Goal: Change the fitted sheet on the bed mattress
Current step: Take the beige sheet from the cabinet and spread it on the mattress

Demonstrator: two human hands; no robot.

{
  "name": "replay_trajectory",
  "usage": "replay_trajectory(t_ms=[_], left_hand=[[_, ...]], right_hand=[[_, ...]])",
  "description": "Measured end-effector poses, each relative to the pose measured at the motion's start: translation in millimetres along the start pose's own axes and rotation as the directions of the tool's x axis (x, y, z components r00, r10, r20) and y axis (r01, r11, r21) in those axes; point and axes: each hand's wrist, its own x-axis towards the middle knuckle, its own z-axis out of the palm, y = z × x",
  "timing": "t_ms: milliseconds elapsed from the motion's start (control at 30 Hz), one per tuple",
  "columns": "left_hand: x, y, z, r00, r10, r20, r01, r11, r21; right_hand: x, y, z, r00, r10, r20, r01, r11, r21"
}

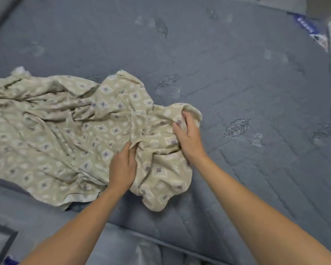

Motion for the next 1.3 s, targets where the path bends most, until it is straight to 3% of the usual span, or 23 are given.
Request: replay_trajectory(t_ms=[67,133,167,233,267,333,433,567,667,733,933,1100,1200,1300], left_hand=[[1.9,-18.3,3.7,0.983,-0.184,-0.013,0.184,0.983,0.015],[-1.5,-36.7,13.6,0.952,-0.304,-0.041,0.306,0.942,0.139],[-5.7,-44.4,20.6,0.95,-0.305,-0.071,0.313,0.935,0.168],[-15.8,-51.6,32.2,0.966,-0.238,-0.103,0.249,0.962,0.114],[-21.9,-52.8,37.6,0.978,-0.199,-0.069,0.203,0.977,0.061],[-36.7,-50.0,46.1,0.98,-0.175,0.094,0.177,0.984,-0.024],[-44.3,-53.1,53.1,0.962,-0.203,0.183,0.178,0.973,0.146],[-33.5,-71.7,42.1,0.979,-0.198,0.057,0.187,0.97,0.156],[-30.4,-73.7,33.8,0.995,-0.1,-0.004,0.098,0.972,0.214],[-33.9,-64.1,36.5,0.999,-0.03,0.027,0.024,0.976,0.216],[-53.9,-20.9,62.6,0.973,0.165,0.159,-0.189,0.971,0.146],[-79.8,22.0,106.2,0.852,0.287,0.438,-0.329,0.944,0.021],[-100.2,61.8,146.1,0.841,0.295,0.454,-0.364,0.929,0.071],[-121.2,110.8,185.5,0.866,0.266,0.423,-0.332,0.939,0.091]], right_hand=[[0.2,12.8,6.0,0.998,0.008,0.06,-0.003,0.997,-0.079],[-1.4,48.6,5.9,0.999,0.033,-0.013,-0.035,0.967,-0.253],[-3.0,66.7,5.8,0.994,0.092,-0.056,-0.104,0.95,-0.295],[-8.4,95.1,7.5,0.932,0.361,-0.039,-0.359,0.903,-0.237],[-11.3,108.0,9.9,0.879,0.477,0.015,-0.466,0.865,-0.189],[-18.6,131.3,16.8,0.837,0.542,0.07,-0.521,0.83,-0.2],[-19.1,135.2,31.1,0.84,0.54,0.056,-0.507,0.817,-0.274],[-16.0,115.9,29.7,0.859,0.492,0.139,-0.457,0.861,-0.224],[-27.9,101.8,20.1,0.953,0.301,0.039,-0.292,0.944,-0.152],[-41.7,91.5,12.7,0.972,0.221,-0.079,-0.228,0.97,-0.089],[-78.9,103.2,-36.9,0.924,0.183,-0.337,-0.182,0.983,0.036],[-113.5,131.3,-105.6,0.908,0.224,-0.355,-0.242,0.97,-0.005],[-140.1,151.8,-154.2,0.912,0.23,-0.341,-0.266,0.962,-0.061],[-171.0,170.6,-208.1,0.861,0.245,-0.446,-0.319,0.943,-0.097]])
